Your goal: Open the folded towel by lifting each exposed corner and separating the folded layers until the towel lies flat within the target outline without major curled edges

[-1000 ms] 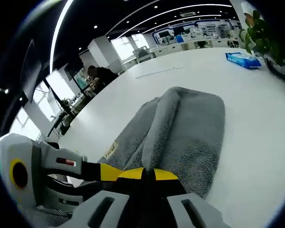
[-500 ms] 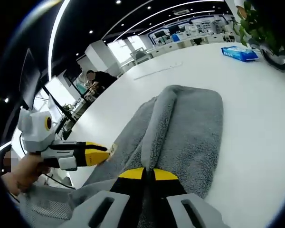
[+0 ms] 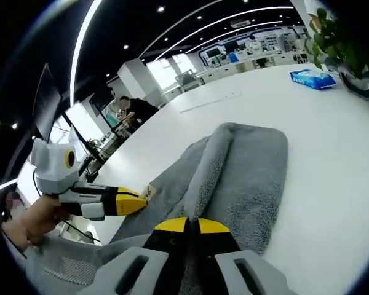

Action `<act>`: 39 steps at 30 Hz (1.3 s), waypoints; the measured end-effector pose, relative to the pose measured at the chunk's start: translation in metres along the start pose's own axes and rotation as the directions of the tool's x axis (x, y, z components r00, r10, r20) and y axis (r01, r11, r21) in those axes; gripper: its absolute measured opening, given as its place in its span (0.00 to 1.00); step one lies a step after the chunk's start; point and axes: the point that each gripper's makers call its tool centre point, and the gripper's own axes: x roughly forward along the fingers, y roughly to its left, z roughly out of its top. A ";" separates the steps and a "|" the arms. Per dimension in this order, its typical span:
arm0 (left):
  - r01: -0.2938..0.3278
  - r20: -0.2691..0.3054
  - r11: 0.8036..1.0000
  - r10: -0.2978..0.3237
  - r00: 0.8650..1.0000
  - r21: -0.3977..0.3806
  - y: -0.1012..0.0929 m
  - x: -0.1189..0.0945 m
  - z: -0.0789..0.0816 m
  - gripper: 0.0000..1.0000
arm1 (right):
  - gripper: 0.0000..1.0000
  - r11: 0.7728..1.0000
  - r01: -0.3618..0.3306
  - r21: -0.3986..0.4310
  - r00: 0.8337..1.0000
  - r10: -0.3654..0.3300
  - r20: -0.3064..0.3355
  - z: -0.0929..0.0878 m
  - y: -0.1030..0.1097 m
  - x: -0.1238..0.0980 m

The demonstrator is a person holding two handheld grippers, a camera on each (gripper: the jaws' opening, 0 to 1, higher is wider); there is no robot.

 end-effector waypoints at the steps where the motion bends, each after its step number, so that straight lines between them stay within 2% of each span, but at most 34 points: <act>1: -0.003 -0.001 1.000 0.003 1.000 0.002 0.001 0.000 0.000 0.03 | 0.01 1.000 0.004 -0.006 1.000 -0.004 0.002 0.002 -0.001 -0.002; 4: -0.015 0.012 1.000 0.015 1.000 0.023 0.002 -0.001 0.003 0.03 | 0.00 1.000 0.023 0.003 1.000 -0.023 0.006 0.005 -0.009 -0.003; 10: -0.033 0.025 0.999 0.033 0.999 0.005 0.009 0.000 0.007 0.03 | 0.00 0.997 0.071 -0.004 0.997 -0.071 0.030 0.013 -0.019 -0.015; 13: -0.035 0.022 0.999 0.036 0.999 -0.015 0.011 0.000 0.005 0.03 | 0.00 0.995 0.102 0.011 0.995 -0.102 0.015 0.010 -0.029 -0.018; 21: -0.048 0.006 0.999 0.048 0.999 -0.021 0.015 0.000 0.001 0.03 | 0.00 0.991 0.137 0.003 0.990 -0.137 -0.017 0.006 -0.036 -0.020; 24: -0.022 0.010 0.995 0.023 1.000 -0.097 0.013 -0.004 0.004 0.02 | 0.00 0.989 0.146 0.001 0.989 -0.146 -0.033 0.005 -0.038 -0.020; 26: -0.022 -0.002 0.996 0.022 1.000 -0.081 0.015 -0.006 0.006 0.02 | 0.00 0.987 0.159 -0.029 0.986 -0.160 -0.041 0.004 -0.040 -0.020; 30: -0.051 -0.055 0.998 0.053 0.997 0.032 0.024 -0.006 -0.001 0.02 | 0.00 0.974 0.215 -0.072 0.974 -0.219 -0.049 0.003 -0.053 -0.026; 34: -0.034 -0.078 0.999 0.036 0.996 0.018 0.030 -0.003 -0.007 0.02 | 0.00 0.969 0.219 -0.118 0.972 -0.227 -0.061 0.002 -0.054 -0.022; 39: -0.073 -0.084 0.996 0.077 0.993 0.056 0.042 -0.005 -0.011 0.02 | 0.00 0.958 0.242 -0.155 0.964 -0.255 -0.071 0.001 -0.059 -0.025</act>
